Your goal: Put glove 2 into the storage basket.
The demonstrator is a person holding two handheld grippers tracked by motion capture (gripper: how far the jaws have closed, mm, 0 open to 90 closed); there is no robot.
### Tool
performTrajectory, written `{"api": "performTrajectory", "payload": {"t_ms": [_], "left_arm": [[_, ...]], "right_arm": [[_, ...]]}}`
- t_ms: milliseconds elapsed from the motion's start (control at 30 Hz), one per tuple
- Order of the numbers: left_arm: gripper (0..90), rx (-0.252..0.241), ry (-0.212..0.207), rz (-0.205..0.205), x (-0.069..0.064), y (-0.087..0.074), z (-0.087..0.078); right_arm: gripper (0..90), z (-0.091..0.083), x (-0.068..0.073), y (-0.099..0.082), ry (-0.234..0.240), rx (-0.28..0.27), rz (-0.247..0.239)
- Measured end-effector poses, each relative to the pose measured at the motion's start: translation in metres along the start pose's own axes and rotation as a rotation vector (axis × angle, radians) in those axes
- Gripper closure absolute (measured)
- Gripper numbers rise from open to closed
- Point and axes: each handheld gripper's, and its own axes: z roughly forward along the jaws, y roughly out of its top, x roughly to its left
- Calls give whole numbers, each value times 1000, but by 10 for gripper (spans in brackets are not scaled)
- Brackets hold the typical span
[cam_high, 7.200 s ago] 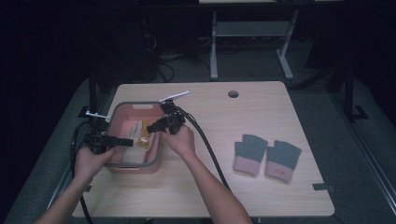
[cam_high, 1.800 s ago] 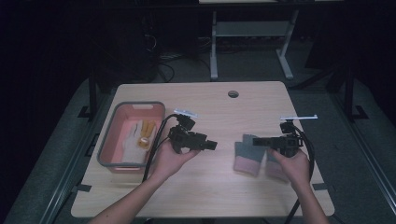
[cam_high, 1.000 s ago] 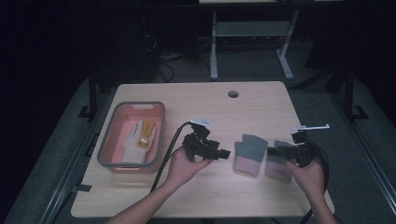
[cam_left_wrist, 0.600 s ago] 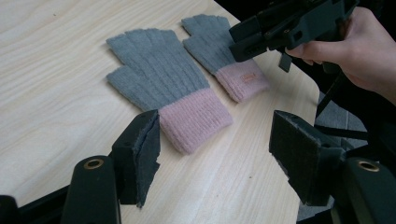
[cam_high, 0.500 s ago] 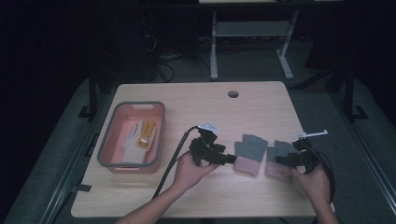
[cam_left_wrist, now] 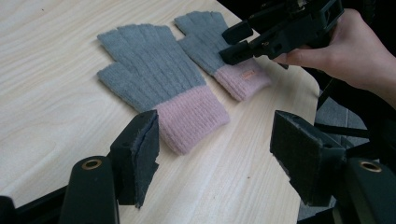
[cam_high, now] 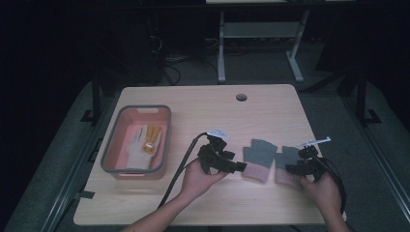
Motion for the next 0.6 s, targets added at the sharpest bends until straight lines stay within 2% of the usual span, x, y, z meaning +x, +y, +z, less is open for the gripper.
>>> {"api": "performTrajectory", "payload": {"t_ms": [233, 467, 600], "left_arm": [[328, 6, -2, 3, -1, -2, 2], [329, 5, -1, 5, -1, -2, 2], [329, 1, 2, 3, -1, -2, 1]], "right_arm": [[565, 1, 4, 2, -24, 11, -12], [744, 1, 7, 6, -30, 30, -16], [783, 0, 6, 8, -24, 39, 4]]}}
